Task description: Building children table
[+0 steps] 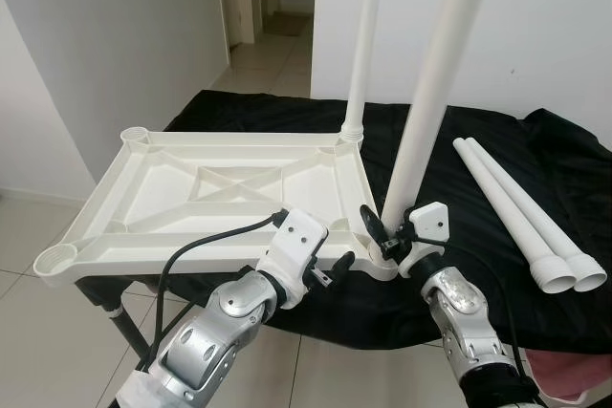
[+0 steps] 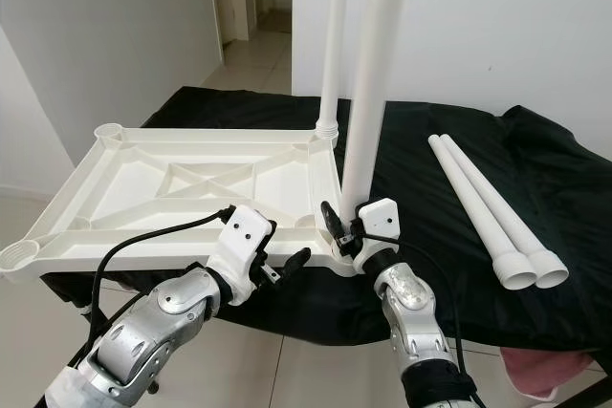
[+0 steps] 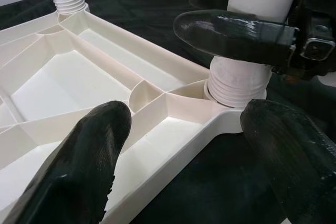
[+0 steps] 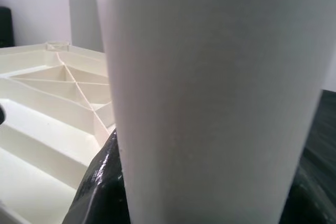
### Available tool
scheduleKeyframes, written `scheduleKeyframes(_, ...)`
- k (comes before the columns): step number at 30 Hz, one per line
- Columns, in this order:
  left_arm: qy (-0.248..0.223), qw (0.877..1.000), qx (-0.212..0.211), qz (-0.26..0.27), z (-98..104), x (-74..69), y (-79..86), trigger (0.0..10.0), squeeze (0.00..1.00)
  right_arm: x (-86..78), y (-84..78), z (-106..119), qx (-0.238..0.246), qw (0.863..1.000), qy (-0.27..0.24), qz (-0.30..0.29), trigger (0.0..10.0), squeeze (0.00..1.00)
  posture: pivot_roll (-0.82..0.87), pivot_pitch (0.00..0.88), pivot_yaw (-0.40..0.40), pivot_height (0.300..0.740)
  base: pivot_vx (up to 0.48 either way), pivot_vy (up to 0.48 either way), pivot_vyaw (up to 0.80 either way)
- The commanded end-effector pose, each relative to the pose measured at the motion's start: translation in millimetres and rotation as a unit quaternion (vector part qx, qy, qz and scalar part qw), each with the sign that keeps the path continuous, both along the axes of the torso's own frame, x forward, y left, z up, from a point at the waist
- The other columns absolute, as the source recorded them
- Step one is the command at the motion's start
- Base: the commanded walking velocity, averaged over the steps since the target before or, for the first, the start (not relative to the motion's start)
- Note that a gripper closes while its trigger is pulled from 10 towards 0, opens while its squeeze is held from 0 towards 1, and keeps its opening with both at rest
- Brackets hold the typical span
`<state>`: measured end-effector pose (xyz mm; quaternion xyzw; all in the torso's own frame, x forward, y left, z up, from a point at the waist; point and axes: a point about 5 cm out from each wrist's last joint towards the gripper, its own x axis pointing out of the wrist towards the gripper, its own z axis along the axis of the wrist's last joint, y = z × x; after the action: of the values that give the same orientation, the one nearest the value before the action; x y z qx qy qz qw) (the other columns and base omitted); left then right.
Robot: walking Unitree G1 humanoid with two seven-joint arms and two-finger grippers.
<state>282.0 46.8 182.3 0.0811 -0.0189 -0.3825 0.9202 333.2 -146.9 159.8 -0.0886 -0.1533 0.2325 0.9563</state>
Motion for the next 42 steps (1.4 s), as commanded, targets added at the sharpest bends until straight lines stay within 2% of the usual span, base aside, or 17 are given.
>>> scheduleKeyframes(1,0.010,0.996,0.011,-0.090,-2.2,-9.1,-6.8,10.0,0.00,-6.3,-1.6,-33.4,-0.023,0.997,0.073,0.004,10.0,0.00,0.02,0.114,0.049,0.740,0.000,0.000,0.00)
scheduleKeyframes(6,0.007,0.996,0.015,-0.088,-1.3,-8.2,-4.6,10.0,0.00,-8.0,-3.6,-38.5,-0.016,0.995,0.093,0.021,10.0,0.00,0.02,0.119,0.053,0.740,0.000,0.000,0.00)
scheduleKeyframes(8,0.006,0.996,0.017,-0.087,-0.8,-7.6,-3.9,10.0,0.00,-6.6,-4.7,-40.0,0.008,0.994,0.108,0.020,10.0,0.00,0.02,0.120,0.052,0.740,0.000,0.000,0.00)
scheduleKeyframes(12,0.005,0.996,0.017,-0.086,-0.5,-7.5,-3.8,10.0,0.00,-5.4,-5.0,-40.8,0.024,0.993,0.115,0.019,10.0,0.00,0.02,0.120,0.052,0.740,0.000,0.000,0.00)
scheduleKeyframes(13,0.005,0.996,0.017,-0.086,-0.2,-7.6,-3.6,10.0,0.00,-3.2,-6.2,-43.5,0.041,0.990,0.135,0.012,10.0,0.00,0.02,0.119,0.051,0.740,0.000,0.000,0.00)
scheduleKeyframes(19,0.002,0.996,0.017,-0.083,1.1,-7.0,-3.0,10.0,0.00,3.9,-9.9,-46.0,0.058,0.984,0.169,-0.022,10.0,0.00,0.03,0.120,0.050,0.740,0.000,0.000,0.00)
scheduleKeyframes(24,0.002,0.996,0.018,-0.083,1.7,-6.8,-2.7,10.0,0.00,6.0,-9.3,-45.4,0.066,0.982,0.177,-0.029,10.0,0.00,0.03,0.121,0.050,0.740,0.000,0.000,0.00)
scheduleKeyframes(26,0.000,0.996,0.020,-0.082,1.9,-7.0,-2.3,10.0,0.00,7.9,-10.2,-47.1,0.102,0.974,0.198,-0.042,10.0,0.00,0.03,0.123,0.048,0.740,0.000,0.000,0.00)
scheduleKeyframes(28,0.000,0.997,0.020,-0.081,2.0,-6.9,-2.2,10.0,0.00,7.7,-9.0,-48.6,0.092,0.974,0.202,-0.047,10.0,0.00,0.03,0.124,0.048,0.740,0.000,0.000,0.00)
scheduleKeyframes(34,-0.001,0.997,0.019,-0.081,2.2,-7.3,-2.6,10.0,0.00,5.5,-0.4,-47.3,0.084,0.977,0.185,-0.058,10.0,0.00,0.03,0.124,0.046,0.740,0.000,0.000,0.00)
scheduleKeyframes(38,-0.002,0.997,0.019,-0.081,2.5,-7.4,-3.1,10.0,0.00,4.0,6.4,-44.6,0.061,0.981,0.156,-0.102,10.0,0.00,0.03,0.124,0.043,0.740,0.000,0.000,0.00)
scheduleKeyframes(41,-0.003,0.997,0.019,-0.081,2.5,-7.5,-3.1,10.0,0.00,4.2,6.4,-44.1,0.061,0.980,0.154,-0.109,10.0,0.00,0.03,0.124,0.043,0.740,0.000,0.000,0.00)
scheduleKeyframes(42,-0.003,0.997,0.019,-0.081,2.4,-7.9,-3.4,10.0,0.00,4.3,8.9,-42.1,0.085,0.974,0.155,-0.143,10.0,0.00,0.03,0.119,0.035,0.740,0.000,0.000,0.00)
